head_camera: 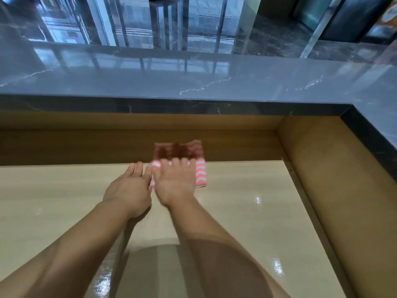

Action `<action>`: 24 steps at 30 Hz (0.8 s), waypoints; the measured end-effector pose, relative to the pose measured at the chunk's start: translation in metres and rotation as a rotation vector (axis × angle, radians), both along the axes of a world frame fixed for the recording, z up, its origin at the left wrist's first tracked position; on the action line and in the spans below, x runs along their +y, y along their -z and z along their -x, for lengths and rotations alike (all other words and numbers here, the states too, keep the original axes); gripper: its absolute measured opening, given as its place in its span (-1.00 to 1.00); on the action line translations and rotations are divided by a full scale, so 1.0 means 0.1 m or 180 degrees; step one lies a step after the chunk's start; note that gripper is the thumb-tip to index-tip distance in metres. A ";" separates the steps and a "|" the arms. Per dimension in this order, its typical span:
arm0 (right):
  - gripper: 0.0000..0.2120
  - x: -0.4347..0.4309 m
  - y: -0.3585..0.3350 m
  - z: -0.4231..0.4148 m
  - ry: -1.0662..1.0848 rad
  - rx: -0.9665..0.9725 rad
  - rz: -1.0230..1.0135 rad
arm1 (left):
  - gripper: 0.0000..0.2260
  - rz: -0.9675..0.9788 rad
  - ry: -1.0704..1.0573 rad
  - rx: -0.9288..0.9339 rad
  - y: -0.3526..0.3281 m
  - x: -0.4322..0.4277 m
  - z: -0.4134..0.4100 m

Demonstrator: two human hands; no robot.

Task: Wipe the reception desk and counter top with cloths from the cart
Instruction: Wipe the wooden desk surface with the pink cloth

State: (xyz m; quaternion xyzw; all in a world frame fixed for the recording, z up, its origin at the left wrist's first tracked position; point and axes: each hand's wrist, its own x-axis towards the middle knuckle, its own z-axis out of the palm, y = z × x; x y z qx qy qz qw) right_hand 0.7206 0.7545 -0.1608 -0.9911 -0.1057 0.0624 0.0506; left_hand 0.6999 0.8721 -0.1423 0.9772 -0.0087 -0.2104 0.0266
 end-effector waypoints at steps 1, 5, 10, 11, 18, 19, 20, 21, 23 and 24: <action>-0.59 0.03 0.03 0.04 -0.0158 -0.0035 -0.0069 | -0.48 0.0010 -0.0010 0.0007 0.00 0.00 0.00; -0.51 -0.53 0.07 -0.03 -0.0642 -0.0080 -0.0113 | -0.48 -0.0106 -0.0027 0.0044 -0.03 -0.03 0.02; -0.33 -1.75 0.11 -0.06 0.0169 -0.0273 0.0236 | -0.49 -0.0152 -0.0056 0.0021 -0.05 -0.06 0.04; -0.34 -1.97 0.11 -0.06 0.0369 -0.0310 0.0336 | -0.49 -0.0141 -0.0061 0.0014 -0.04 -0.06 0.05; -0.49 -1.70 0.08 0.06 0.1573 -0.0054 0.0316 | -0.49 -0.0024 -0.0083 -0.0091 0.05 -0.03 0.04; -0.46 -1.47 0.11 0.12 0.1578 -0.0031 0.0291 | -0.49 -0.0024 -0.0067 -0.0121 0.06 -0.03 0.05; -0.44 -1.22 0.12 0.20 0.1545 -0.0040 0.0197 | -0.49 -0.0027 -0.0043 -0.0169 0.07 -0.03 0.06; -0.44 -0.96 0.16 0.29 0.1460 -0.0075 0.0061 | -0.49 -0.0024 -0.0018 -0.0240 0.07 -0.03 0.09; -0.46 -0.46 0.19 0.52 0.1146 -0.0186 -0.0211 | -0.50 -0.0031 0.0001 -0.0444 0.08 -0.01 0.16; -0.47 -0.26 0.20 0.63 0.0963 -0.0265 -0.0302 | -0.50 -0.0046 0.0002 -0.0550 0.08 0.01 0.20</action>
